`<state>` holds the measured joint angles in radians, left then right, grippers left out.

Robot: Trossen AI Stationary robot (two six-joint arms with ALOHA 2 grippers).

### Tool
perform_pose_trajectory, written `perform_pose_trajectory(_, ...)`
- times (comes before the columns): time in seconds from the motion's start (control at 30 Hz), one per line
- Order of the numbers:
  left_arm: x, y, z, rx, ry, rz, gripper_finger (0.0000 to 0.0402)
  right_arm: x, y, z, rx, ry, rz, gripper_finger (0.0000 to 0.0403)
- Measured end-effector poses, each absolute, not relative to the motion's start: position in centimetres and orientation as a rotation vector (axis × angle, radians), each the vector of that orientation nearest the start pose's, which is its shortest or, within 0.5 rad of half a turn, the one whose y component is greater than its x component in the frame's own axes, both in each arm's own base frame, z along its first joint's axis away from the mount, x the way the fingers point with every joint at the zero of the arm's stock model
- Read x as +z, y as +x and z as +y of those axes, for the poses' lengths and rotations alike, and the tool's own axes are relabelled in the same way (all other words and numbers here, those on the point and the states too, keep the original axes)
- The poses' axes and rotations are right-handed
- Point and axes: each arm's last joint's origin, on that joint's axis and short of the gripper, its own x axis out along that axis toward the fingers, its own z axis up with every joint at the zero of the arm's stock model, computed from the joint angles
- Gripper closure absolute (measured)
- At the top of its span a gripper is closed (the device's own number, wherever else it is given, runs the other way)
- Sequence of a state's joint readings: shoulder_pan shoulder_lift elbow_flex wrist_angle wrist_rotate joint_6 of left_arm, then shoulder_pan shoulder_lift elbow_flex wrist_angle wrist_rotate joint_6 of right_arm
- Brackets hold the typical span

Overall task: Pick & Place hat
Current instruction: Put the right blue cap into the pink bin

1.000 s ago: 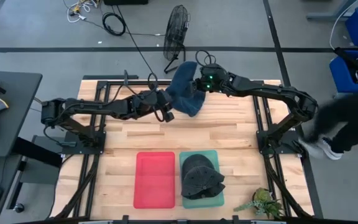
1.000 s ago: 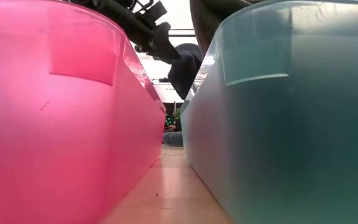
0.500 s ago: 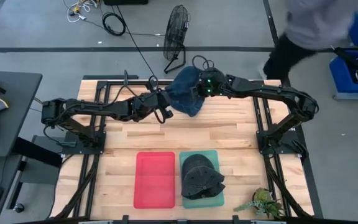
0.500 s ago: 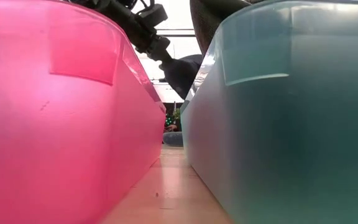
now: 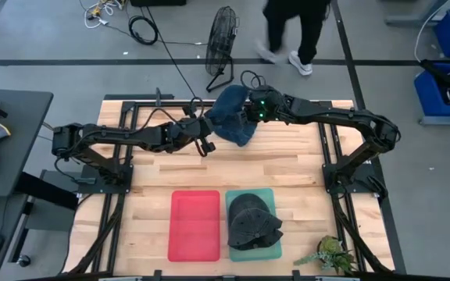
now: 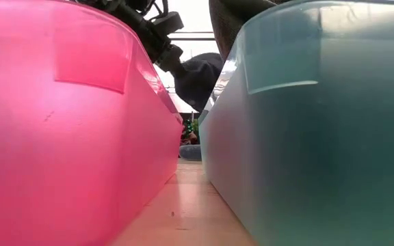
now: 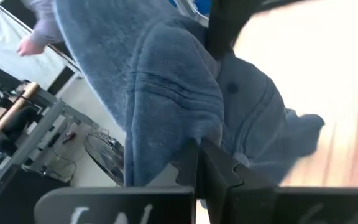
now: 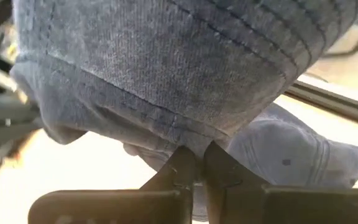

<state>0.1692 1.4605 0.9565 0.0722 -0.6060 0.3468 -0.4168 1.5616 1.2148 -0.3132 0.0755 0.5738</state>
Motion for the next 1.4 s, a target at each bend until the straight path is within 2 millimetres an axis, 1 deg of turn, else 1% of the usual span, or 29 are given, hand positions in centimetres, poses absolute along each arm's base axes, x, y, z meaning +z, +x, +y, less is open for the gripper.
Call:
perform_pose_trajectory(0.1,25.9,30.9,6.8,0.670,0.424,0.593,0.0396,28.1,31.4,-14.1,-0.607,0.603,0.540,0.0373)
perform_pose_trajectory(0.2,25.7,30.9,6.2,0.658,0.396,0.602,0.0396,27.8,31.3,-14.0,-0.598,0.576,0.578,0.0350)
perform_pose_trajectory(0.4,25.6,31.2,4.0,0.603,0.420,0.596,0.0397,27.7,30.9,-14.2,-0.553,0.413,0.657,0.0307)
perform_pose_trajectory(0.5,25.7,31.2,2.9,0.638,0.447,0.591,0.0397,27.5,30.8,-14.2,-0.539,0.372,0.685,0.0293)
perform_pose_trajectory(0.6,26.2,30.9,1.9,0.682,0.471,0.581,0.0398,27.4,30.6,-14.2,-0.530,0.350,0.709,0.0285)
perform_pose_trajectory(0.7,27.9,30.3,0.5,0.713,0.438,0.547,0.0398,27.4,30.5,-14.1,-0.530,0.351,0.726,0.0282)
perform_pose_trajectory(0.87,32.2,28.9,-2.5,0.706,0.277,0.460,0.0398,27.3,30.3,-14.0,-0.520,0.327,0.756,0.0282)
perform_pose_trajectory(1.03,34.9,27.3,-5.9,0.636,0.078,0.467,0.0398,27.2,30.1,-14.0,-0.517,0.313,0.776,0.0282)
perform_pose_trajectory(1.1,35.3,26.8,-7.2,0.580,-0.029,0.461,0.0398,27.2,30.1,-14.0,-0.517,0.314,0.779,0.0282)
perform_pose_trajectory(1.23,34.8,26.0,-10.5,0.450,-0.174,0.476,0.0398,27.2,30.1,-14.0,-0.517,0.313,0.783,0.0282)
perform_pose_trajectory(1.4,34.4,24.7,-13.8,0.402,-0.352,0.447,0.0398,27.2,30.1,-14.0,-0.516,0.313,0.783,0.0282)
